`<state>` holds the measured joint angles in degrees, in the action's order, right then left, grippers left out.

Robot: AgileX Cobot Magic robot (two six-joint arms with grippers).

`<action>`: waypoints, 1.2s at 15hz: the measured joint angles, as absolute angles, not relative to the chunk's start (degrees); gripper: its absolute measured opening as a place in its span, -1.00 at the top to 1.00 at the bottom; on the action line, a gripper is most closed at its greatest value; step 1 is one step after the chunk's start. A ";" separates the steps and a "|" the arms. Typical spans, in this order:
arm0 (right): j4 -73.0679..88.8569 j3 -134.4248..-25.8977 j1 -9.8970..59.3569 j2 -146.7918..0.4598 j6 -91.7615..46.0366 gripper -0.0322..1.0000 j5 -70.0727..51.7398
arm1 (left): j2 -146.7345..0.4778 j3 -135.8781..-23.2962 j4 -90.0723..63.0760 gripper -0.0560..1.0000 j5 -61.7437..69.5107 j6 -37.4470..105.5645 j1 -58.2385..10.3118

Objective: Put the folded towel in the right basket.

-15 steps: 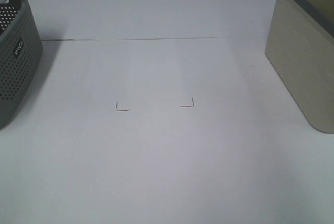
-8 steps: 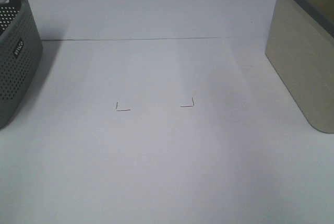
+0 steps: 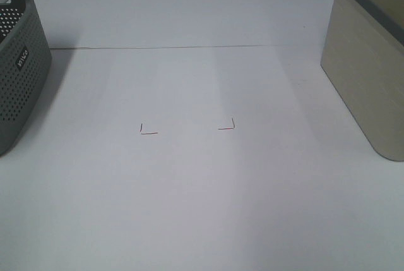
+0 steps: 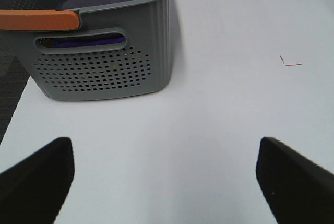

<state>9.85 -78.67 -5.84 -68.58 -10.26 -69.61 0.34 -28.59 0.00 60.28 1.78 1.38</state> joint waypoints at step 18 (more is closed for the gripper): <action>3.55 -26.76 -2.81 0.23 -10.26 -0.68 -64.97 | 0.34 -28.59 0.00 -0.77 60.28 1.78 1.38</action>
